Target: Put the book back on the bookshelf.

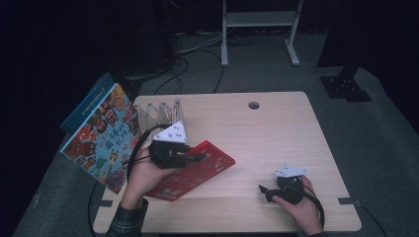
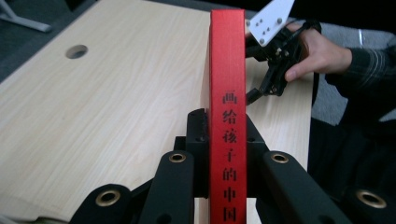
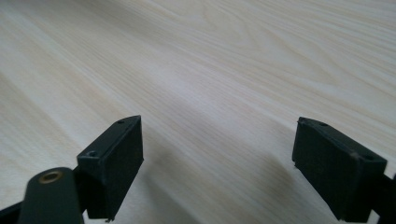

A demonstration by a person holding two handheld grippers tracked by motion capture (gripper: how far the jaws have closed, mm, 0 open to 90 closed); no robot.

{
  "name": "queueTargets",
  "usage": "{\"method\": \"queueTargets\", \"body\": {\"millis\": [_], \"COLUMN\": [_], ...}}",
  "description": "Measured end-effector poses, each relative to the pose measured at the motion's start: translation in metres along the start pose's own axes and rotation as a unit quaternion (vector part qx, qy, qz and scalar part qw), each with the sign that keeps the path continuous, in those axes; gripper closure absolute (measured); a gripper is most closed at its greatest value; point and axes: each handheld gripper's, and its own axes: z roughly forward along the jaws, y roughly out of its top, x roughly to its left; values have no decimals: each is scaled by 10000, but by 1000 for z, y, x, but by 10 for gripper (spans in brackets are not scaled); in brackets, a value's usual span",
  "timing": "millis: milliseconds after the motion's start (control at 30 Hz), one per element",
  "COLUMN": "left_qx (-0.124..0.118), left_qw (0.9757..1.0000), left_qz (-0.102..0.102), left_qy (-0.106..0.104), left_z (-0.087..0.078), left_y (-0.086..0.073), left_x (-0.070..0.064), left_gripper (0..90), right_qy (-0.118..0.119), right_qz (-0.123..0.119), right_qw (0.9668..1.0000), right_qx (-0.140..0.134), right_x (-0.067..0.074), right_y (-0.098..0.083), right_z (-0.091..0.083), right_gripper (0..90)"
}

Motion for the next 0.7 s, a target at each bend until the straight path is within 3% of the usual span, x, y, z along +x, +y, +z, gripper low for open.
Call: {"method": "queueTargets", "body": {"millis": [200, 400, 700], "left_qx": [-267, -401, -639], "left_qw": [9995, 9984, 9945], "left_qz": [-105, -250, -568], "left_qy": [129, 300, 606], "left_z": [-16, -34, -59], "left_y": [-11, -19, -33], "left_x": [3, 8, 16], "left_gripper": [798, 798, 798], "right_qy": [-166, -123, -143], "right_qz": [40, 150, 175], "right_qw": [9998, 9998, 9997], "right_qx": [89, 30, 40], "right_x": [-3, -5, -6], "right_y": [-2, -4, -4], "right_z": [3, 6, 7], "right_gripper": [151, 126, 117]}}
